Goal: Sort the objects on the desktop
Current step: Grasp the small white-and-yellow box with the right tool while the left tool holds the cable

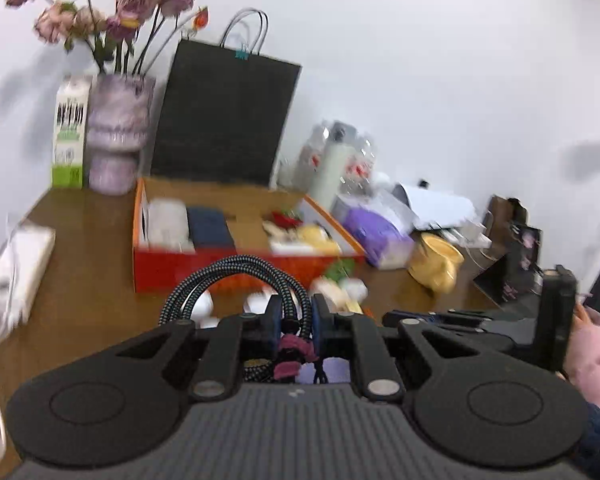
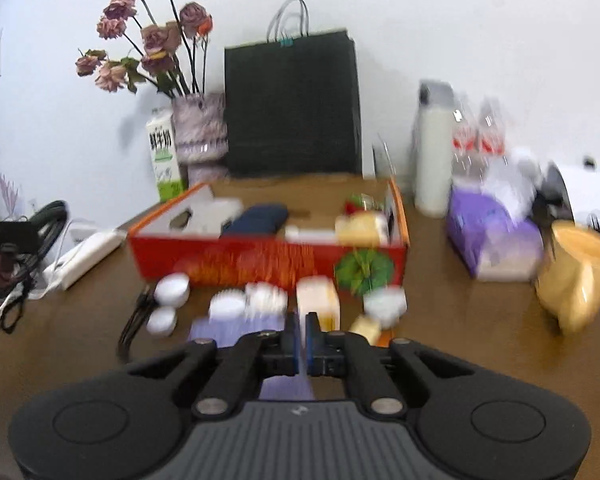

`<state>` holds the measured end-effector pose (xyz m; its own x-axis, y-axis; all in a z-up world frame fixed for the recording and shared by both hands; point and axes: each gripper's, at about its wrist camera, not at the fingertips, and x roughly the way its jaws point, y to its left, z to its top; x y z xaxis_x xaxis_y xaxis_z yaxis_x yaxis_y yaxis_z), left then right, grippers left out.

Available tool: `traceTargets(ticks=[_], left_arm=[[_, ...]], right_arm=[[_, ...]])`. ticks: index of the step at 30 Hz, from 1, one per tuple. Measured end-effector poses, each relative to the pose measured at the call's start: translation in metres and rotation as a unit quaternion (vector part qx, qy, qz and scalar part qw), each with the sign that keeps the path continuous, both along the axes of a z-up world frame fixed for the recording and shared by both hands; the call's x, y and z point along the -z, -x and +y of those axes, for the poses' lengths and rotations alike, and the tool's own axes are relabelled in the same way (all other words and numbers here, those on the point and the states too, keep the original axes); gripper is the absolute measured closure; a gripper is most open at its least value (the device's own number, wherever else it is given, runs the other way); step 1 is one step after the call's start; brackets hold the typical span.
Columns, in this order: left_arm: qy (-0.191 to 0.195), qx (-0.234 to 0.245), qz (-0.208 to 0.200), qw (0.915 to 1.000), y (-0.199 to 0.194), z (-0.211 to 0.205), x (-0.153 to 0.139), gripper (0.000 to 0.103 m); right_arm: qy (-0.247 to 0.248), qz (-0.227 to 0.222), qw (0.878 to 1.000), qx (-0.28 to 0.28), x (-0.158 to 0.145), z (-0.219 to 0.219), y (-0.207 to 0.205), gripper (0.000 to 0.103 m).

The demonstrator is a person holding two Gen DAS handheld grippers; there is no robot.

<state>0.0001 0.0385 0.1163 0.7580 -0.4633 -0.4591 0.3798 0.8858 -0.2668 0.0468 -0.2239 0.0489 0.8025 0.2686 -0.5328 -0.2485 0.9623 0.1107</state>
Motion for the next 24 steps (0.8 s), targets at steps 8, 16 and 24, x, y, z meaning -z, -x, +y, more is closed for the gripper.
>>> traceTargets(ticks=[8,16,24], left_arm=[[-0.103,0.040,0.102,0.9886,0.043,-0.038,0.082,0.085],[-0.121,0.027,0.087,0.9884,0.032,-0.047,0.097,0.051],[-0.094,-0.002,0.061,0.9937,0.035,-0.037,0.086,0.089]], right_arm=[[-0.002,0.040,0.999,0.003,0.022,-0.007,0.023,0.070],[0.046,0.034,0.998,-0.018,0.010,0.025,-0.085,0.044],[0.055,0.056,0.997,0.004,0.023,0.026,-0.105,0.073]])
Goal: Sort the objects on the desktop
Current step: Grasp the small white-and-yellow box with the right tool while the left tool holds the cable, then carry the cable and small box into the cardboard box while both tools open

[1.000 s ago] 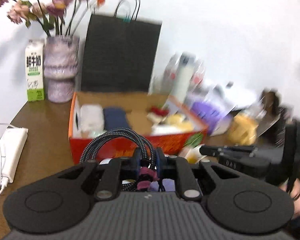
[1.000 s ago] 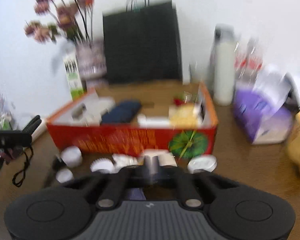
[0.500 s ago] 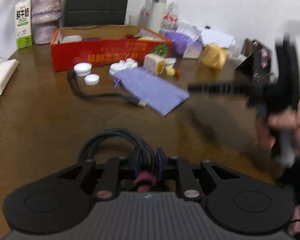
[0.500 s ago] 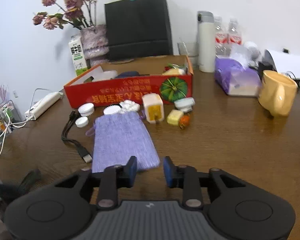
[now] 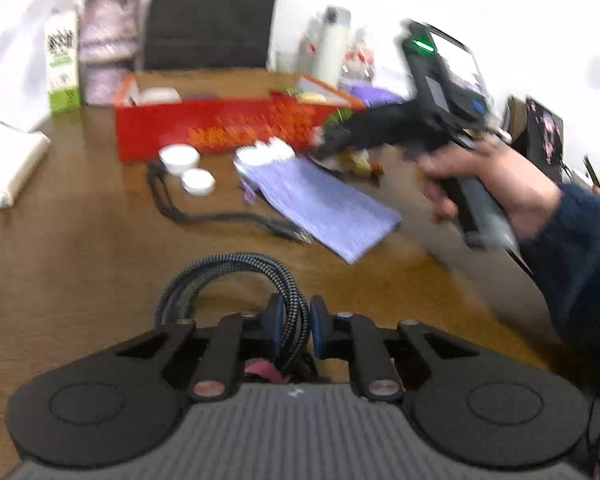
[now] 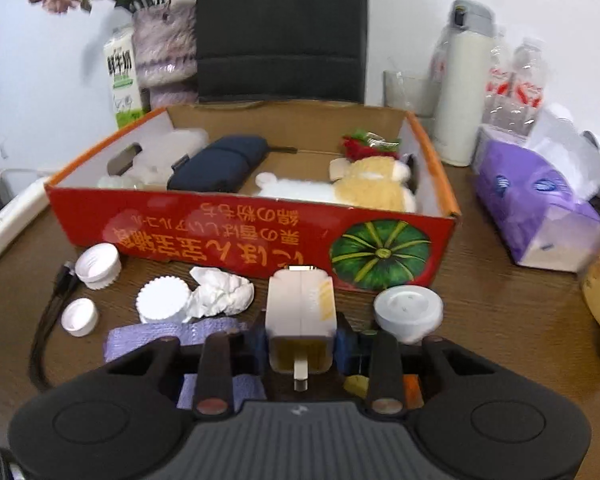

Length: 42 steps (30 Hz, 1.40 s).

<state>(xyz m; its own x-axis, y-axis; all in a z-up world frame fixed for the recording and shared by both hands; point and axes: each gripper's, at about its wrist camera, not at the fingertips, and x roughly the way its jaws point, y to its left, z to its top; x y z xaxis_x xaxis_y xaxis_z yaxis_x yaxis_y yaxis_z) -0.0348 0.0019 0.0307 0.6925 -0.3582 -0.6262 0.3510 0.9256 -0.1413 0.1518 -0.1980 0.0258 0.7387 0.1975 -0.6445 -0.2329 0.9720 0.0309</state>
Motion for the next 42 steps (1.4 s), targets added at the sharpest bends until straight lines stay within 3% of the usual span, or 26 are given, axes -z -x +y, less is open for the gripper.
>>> traceTargets(ticks=[5,11,17,23,28,32,36,39,42], left_arm=[[0.015,-0.029,-0.028,0.9991,0.005,0.008,-0.020,0.089],[0.014,-0.039,-0.031,0.9986,0.017,-0.001,-0.024,0.090],[0.010,-0.027,-0.041,0.9987,0.038,-0.013,-0.022,0.090],[0.016,-0.042,-0.036,0.9983,0.045,-0.011,-0.021,0.090],[0.022,-0.051,-0.034,0.9979,0.039,-0.007,-0.021,0.090],[0.037,-0.071,-0.034,0.9963,0.024,0.001,-0.033,0.090],[0.046,-0.066,-0.057,0.9951,-0.015,0.008,-0.065,0.091],[0.058,-0.052,-0.067,0.9947,-0.067,0.006,-0.098,0.091],[0.084,-0.037,-0.057,0.9942,-0.130,0.001,-0.129,0.091]], right_arm=[[-0.004,-0.048,0.999,0.015,-0.027,-0.022,0.083,0.073],[-0.013,-0.031,0.999,-0.013,-0.011,-0.025,0.182,0.073],[0.008,-0.050,0.999,-0.011,-0.009,-0.016,0.225,0.072],[0.026,-0.038,0.999,-0.014,-0.002,-0.009,0.220,0.072],[0.003,-0.029,1.000,-0.011,0.005,-0.013,0.215,0.072],[-0.014,-0.028,0.999,-0.026,-0.008,-0.017,0.203,0.072],[-0.037,-0.062,0.997,-0.036,-0.044,-0.023,0.170,0.072],[-0.047,-0.096,0.994,-0.033,-0.079,-0.027,0.121,0.072],[-0.069,-0.101,0.992,-0.026,-0.111,-0.028,0.053,0.072]])
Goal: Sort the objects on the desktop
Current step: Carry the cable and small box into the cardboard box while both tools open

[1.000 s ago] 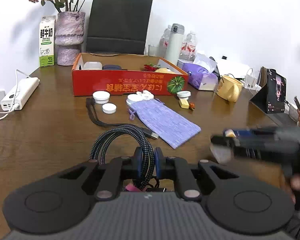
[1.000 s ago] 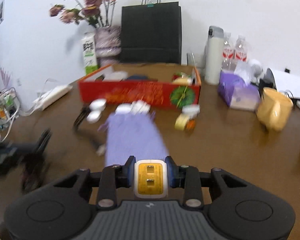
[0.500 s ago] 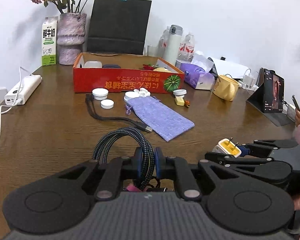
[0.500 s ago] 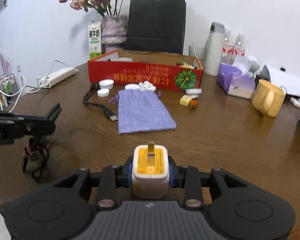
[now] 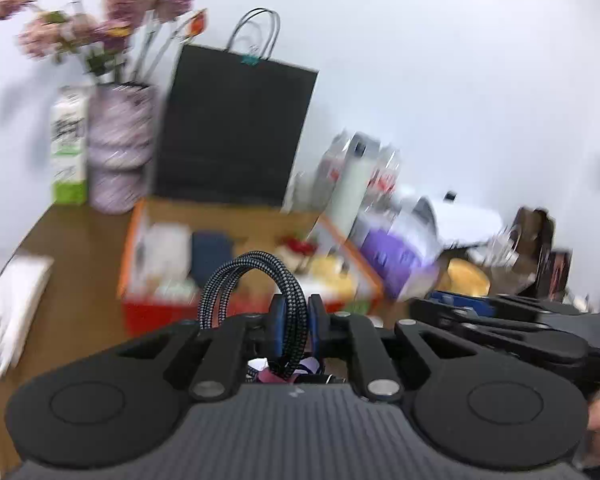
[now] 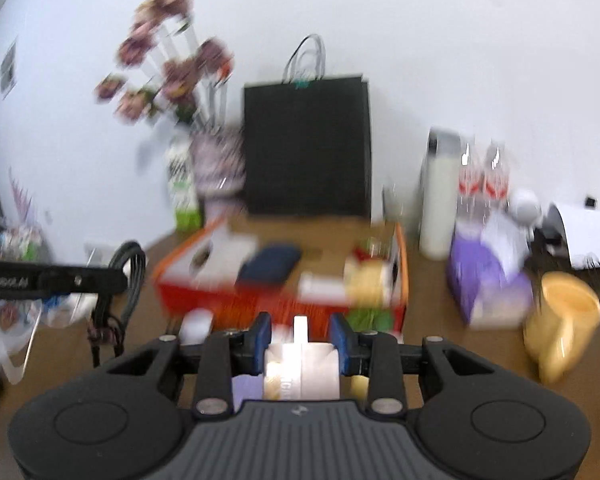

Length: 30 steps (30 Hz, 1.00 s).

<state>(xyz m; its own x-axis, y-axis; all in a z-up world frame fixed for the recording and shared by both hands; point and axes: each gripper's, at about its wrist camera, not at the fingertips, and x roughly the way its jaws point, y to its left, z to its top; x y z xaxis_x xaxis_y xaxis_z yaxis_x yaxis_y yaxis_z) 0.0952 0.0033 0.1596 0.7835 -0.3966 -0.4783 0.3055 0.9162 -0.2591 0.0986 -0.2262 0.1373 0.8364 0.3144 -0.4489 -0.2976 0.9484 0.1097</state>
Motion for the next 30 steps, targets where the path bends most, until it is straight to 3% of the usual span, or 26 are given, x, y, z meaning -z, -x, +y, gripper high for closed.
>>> traceTargets(ticks=[3,5,11,15,17,19,20,25,27,30], left_arm=[[0.002,0.008,0.015,0.9999,-0.070,-0.013,-0.014,0.091],[-0.003,0.001,0.042,0.9991,-0.122,-0.022,-0.008,0.091],[-0.059,-0.039,0.137,0.9881,-0.246,-0.053,0.060,0.090],[-0.041,-0.057,0.179,0.9813,-0.289,-0.043,0.097,0.088],[-0.040,-0.058,0.176,0.9819,-0.290,-0.037,0.100,0.080],[-0.037,-0.056,0.160,0.9848,-0.288,-0.027,0.094,0.065],[-0.035,-0.053,0.153,0.9862,-0.285,-0.023,0.090,0.051],[-0.070,-0.078,0.115,0.9879,-0.254,-0.001,0.059,0.043],[-0.069,-0.087,0.107,0.9881,-0.231,0.008,0.050,0.039],[-0.066,-0.092,0.103,0.9881,-0.178,0.019,0.046,0.031]], right_arm=[[-0.017,0.013,1.000,0.001,-0.016,0.005,-0.079,0.072],[-0.011,0.041,0.999,0.012,-0.013,0.013,-0.140,0.072],[-0.014,0.134,0.990,0.046,0.038,0.031,-0.269,0.072],[-0.015,0.176,0.983,0.053,0.071,0.036,-0.311,0.072],[-0.041,0.195,0.979,0.042,0.083,0.035,-0.320,0.071],[-0.045,0.208,0.976,0.036,0.088,0.035,-0.324,0.065],[-0.041,0.209,0.976,0.037,0.087,0.035,-0.324,0.058],[-0.027,0.166,0.985,0.044,0.056,0.034,-0.292,0.050],[-0.014,0.142,0.989,0.049,0.042,0.030,-0.265,0.040],[-0.004,0.118,0.992,0.049,0.030,0.022,-0.215,0.038]])
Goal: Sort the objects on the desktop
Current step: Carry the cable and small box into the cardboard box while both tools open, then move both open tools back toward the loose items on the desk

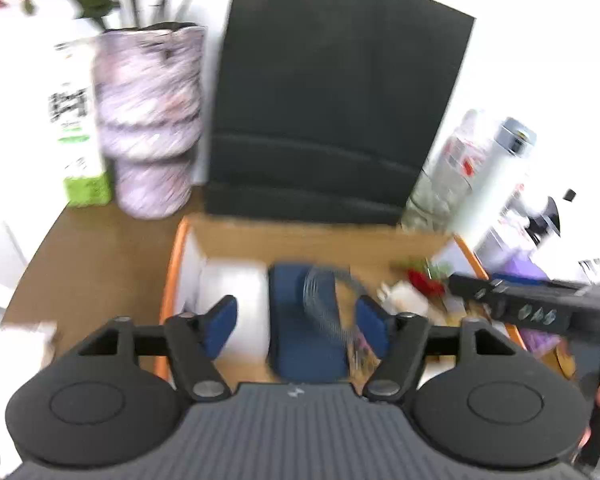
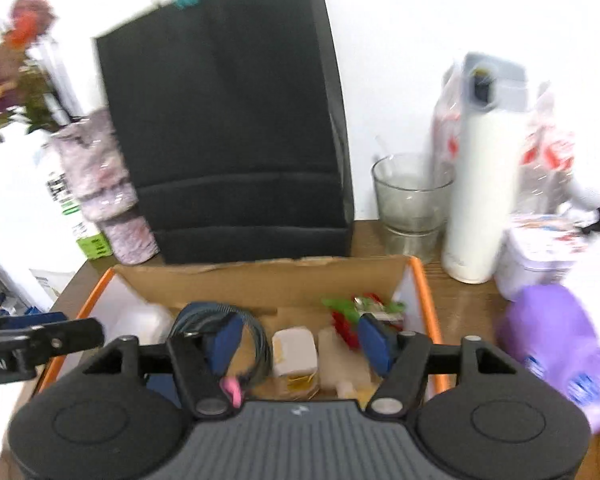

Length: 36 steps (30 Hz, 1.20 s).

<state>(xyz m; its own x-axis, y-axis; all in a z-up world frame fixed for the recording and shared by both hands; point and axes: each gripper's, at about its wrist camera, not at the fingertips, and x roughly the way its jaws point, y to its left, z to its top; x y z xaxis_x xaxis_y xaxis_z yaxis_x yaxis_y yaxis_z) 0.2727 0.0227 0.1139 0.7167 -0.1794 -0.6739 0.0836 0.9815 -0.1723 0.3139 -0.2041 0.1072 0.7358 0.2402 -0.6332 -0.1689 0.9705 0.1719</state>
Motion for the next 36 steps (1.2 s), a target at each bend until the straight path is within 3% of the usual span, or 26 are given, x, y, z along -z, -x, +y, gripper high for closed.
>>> traceTargets(ticks=[2,6,11,16,21,24,30,36], left_arm=[[0.005,0.005,-0.017,0.9998,0.052,0.004,0.005,0.030],[0.006,0.017,-0.045,0.9988,0.149,0.001,0.027,0.018],[-0.027,-0.001,-0.033,0.9991,0.229,-0.009,0.067,0.015],[-0.051,0.003,-0.031,0.9982,0.294,-0.017,0.105,0.015],[-0.068,-0.007,-0.057,0.9961,0.322,-0.016,0.111,0.013],[-0.063,-0.009,-0.050,0.9967,0.315,-0.016,0.111,0.013],[-0.075,0.007,-0.061,0.9953,0.320,-0.023,0.113,0.013],[-0.084,-0.001,-0.047,0.9953,0.314,-0.025,0.115,0.012]], right_arm=[[-0.008,-0.015,1.000,-0.003,-0.003,-0.010,0.044,0.036],[-0.007,-0.046,0.999,-0.007,0.009,-0.020,0.144,0.023],[0.034,-0.038,0.999,-0.018,0.043,-0.011,0.237,0.022],[0.040,-0.028,0.999,-0.020,0.078,-0.010,0.308,0.017],[0.046,-0.022,0.998,-0.038,0.099,-0.006,0.352,0.016],[0.043,-0.068,0.996,-0.045,0.101,-0.005,0.368,0.015],[0.019,-0.063,0.997,-0.030,0.101,-0.012,0.364,0.014],[0.048,-0.078,0.995,-0.039,0.104,-0.004,0.370,0.014]])
